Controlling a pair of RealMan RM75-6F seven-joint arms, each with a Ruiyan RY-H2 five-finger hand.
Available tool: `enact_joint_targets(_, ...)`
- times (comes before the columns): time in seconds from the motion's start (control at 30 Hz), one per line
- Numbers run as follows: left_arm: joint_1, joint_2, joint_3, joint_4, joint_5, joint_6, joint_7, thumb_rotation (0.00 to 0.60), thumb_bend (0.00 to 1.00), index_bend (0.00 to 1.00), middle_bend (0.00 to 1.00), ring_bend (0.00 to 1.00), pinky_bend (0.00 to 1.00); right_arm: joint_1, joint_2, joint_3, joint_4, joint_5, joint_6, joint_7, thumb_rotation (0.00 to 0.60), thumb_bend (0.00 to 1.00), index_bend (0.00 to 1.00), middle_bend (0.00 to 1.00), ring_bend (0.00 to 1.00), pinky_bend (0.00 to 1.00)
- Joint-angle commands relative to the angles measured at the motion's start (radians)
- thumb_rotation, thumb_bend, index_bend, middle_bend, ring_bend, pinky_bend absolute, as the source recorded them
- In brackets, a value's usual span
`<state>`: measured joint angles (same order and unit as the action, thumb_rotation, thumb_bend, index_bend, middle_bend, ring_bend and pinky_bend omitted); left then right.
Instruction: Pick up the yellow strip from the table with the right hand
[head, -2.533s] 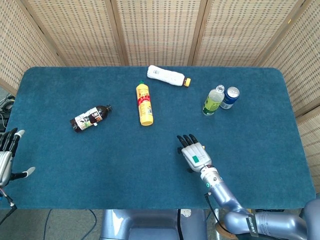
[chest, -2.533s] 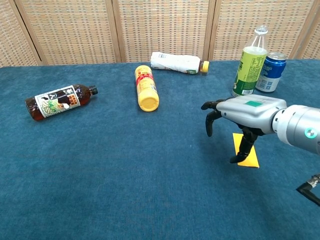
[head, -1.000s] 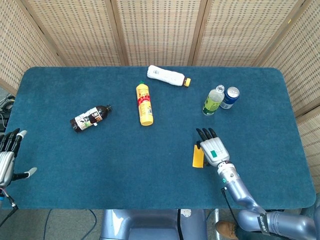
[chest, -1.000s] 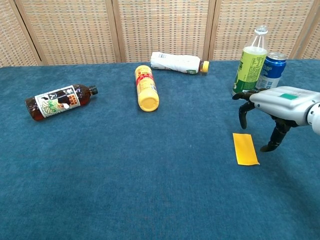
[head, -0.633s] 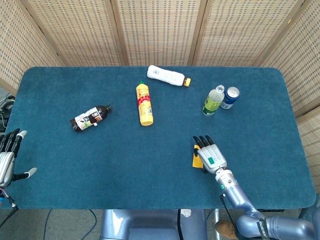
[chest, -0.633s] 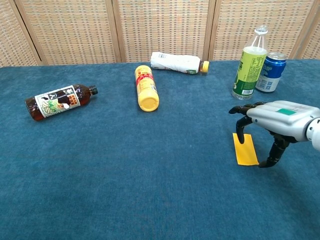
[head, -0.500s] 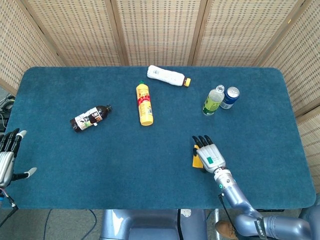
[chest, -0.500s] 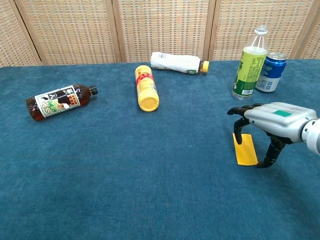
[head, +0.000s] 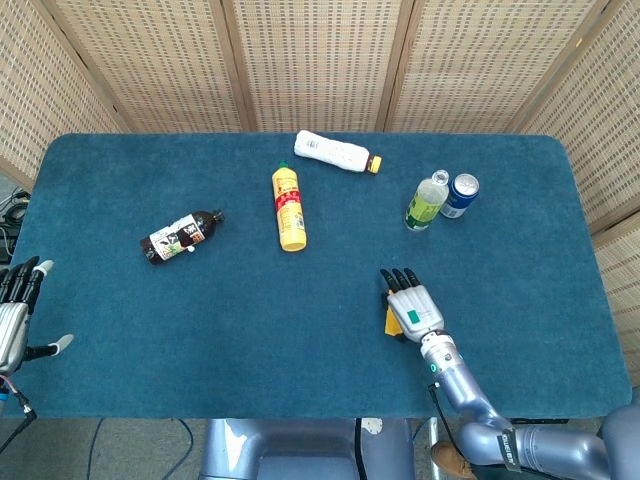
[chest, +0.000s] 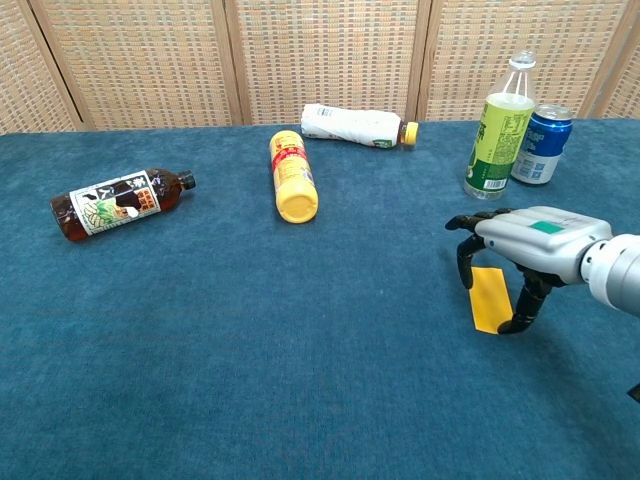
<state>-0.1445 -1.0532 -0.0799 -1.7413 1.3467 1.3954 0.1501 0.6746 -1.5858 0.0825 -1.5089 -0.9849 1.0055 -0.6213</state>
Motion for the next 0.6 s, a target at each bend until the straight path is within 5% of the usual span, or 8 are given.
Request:
enact_joint_targets(0.03, 0.000, 0.000, 0.000, -0.001, 0.000, -0.001, 0.000, 0.600, 0.00, 0.00, 0.00, 0.00, 0.00, 0.003, -0.007, 0.005, 0.007, 0.009, 0.000, -0.003, 0.600, 0.00, 0.43, 0.00, 0.00, 0.00)
enact_joint_targets(0.6, -0.001, 0.005, 0.000, -0.001, -0.002, -0.003, -0.008, 0.600, 0.00, 0.00, 0.00, 0.00, 0.00, 0.007, 0.018, -0.049, 0.017, 0.002, -0.009, -0.078, 0.600, 0.04, 0.49, 0.00, 0.00, 0.00)
